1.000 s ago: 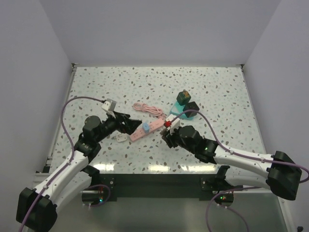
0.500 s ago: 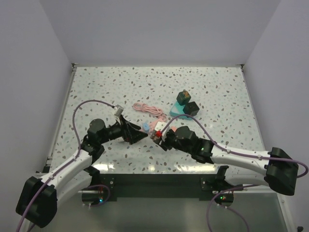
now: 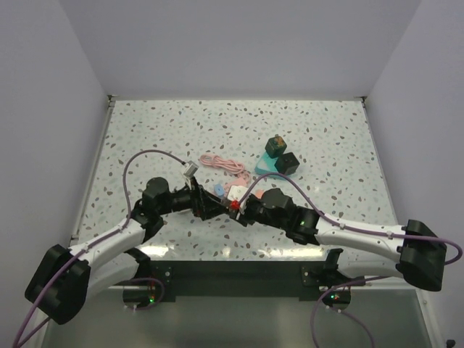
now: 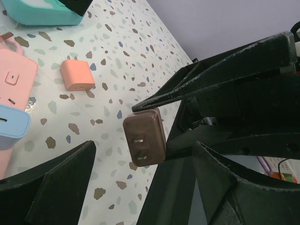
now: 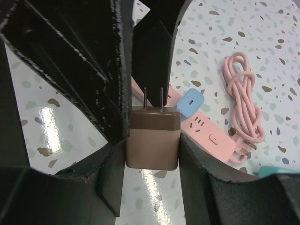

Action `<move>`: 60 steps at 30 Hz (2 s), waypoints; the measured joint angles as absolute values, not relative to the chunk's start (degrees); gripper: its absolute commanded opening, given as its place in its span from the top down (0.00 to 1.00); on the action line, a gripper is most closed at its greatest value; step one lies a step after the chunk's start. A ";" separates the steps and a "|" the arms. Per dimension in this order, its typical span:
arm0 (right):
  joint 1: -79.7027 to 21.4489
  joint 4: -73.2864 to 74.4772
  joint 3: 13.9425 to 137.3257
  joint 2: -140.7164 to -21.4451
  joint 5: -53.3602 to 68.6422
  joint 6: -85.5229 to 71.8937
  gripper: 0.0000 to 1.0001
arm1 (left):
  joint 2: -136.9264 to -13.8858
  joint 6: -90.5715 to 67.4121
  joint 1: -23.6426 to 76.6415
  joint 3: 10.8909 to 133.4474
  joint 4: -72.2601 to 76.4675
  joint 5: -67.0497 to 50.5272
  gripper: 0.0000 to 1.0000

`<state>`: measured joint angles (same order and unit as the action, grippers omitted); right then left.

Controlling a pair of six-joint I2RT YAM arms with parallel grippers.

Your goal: Insert the plug

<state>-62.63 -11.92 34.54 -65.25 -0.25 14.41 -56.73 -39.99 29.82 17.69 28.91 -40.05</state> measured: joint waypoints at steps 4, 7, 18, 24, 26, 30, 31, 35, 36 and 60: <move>-63.16 -11.99 34.54 -64.95 0.93 14.72 1.00 | -58.98 -41.19 30.24 17.82 31.27 -40.18 0.27; -63.40 -11.99 34.54 -64.25 1.39 15.11 1.00 | -61.12 -42.26 30.72 18.02 33.71 -40.73 0.41; -63.37 -11.29 34.50 -63.07 0.54 17.30 0.53 | -64.69 -48.73 31.27 18.06 40.91 -43.16 1.00; -63.37 -11.16 35.42 -61.67 -0.58 12.43 0.26 | -63.61 -48.36 31.29 17.02 48.90 -43.81 1.00; -63.35 -11.05 35.97 -60.77 -0.80 10.83 0.22 | -62.43 -47.70 30.89 17.02 50.37 -43.13 1.00; -62.85 -10.63 37.54 -58.48 -0.58 7.35 0.20 | -59.70 -46.92 28.27 17.04 53.10 -42.00 1.00; -62.48 -10.68 38.09 -58.26 -0.27 6.35 0.20 | -59.02 -46.83 27.57 17.06 53.34 -41.76 1.00; -59.72 -10.72 41.08 -59.05 3.66 1.45 0.21 | -56.03 -45.82 24.97 17.56 53.52 -41.01 1.00; -58.54 -10.85 42.09 -59.70 5.19 0.08 0.21 | -54.72 -45.30 24.62 17.65 53.34 -40.66 1.00; -46.00 -37.41 38.96 -59.42 36.45 -26.59 0.33 | -45.98 -44.77 24.01 16.10 66.13 -42.00 1.00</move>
